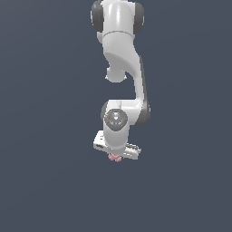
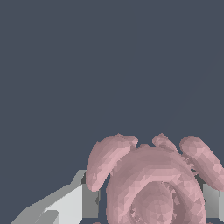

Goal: Pick up the object and move it to a goal position.

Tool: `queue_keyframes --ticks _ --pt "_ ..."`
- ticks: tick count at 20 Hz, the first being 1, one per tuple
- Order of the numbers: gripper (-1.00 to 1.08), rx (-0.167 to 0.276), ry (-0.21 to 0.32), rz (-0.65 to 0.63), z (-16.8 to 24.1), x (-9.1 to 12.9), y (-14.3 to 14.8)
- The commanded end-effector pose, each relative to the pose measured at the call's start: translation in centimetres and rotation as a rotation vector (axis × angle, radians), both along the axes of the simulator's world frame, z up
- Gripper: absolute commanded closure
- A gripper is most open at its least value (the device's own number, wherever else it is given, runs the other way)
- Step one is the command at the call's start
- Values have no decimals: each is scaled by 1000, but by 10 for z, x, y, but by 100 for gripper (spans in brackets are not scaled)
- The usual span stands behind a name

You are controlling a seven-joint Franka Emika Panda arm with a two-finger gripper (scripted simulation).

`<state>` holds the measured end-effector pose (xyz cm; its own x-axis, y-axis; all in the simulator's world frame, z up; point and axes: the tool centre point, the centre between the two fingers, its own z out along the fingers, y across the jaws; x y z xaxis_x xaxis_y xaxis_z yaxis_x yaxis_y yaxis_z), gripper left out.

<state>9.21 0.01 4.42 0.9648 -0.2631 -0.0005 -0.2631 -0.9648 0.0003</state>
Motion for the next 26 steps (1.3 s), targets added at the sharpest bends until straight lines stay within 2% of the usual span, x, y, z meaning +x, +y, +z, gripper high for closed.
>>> queue_keyframes --ticks 1,7,19,26 --pt "108 0 -1 1 3 -5 6" --pt "108 0 -1 1 15 -26 28" --pt "108 0 0 1 53 -92 100" --pt "108 0 -1 1 70 -120 133"
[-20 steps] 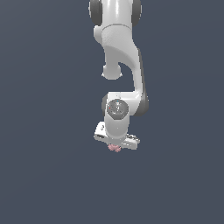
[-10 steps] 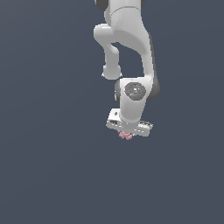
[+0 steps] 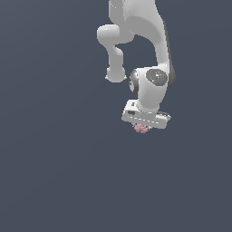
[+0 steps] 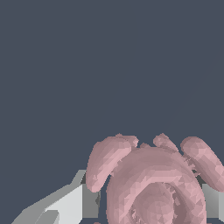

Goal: Pick up the object and move it to a goal position.

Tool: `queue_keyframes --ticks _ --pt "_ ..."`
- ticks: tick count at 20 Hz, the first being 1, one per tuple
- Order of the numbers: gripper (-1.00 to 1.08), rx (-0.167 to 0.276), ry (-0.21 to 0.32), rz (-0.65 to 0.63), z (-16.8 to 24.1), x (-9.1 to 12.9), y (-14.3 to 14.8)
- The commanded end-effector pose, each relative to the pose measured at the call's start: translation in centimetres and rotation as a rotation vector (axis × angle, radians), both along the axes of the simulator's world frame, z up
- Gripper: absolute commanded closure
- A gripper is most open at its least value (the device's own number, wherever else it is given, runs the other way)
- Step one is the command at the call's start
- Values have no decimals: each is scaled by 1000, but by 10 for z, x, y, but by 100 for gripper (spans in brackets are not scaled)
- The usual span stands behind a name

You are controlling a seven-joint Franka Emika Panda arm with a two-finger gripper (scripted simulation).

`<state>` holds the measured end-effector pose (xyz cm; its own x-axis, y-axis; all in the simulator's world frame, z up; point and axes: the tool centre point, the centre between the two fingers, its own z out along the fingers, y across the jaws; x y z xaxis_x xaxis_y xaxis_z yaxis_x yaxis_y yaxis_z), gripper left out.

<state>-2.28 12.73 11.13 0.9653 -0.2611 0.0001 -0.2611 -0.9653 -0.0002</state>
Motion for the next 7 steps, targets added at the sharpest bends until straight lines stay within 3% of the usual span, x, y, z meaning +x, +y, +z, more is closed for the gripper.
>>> queue_keyframes --ticks 1,7 --pt "108 0 0 -1 5 -8 9" --pt "108 0 0 -1 10 -15 19"
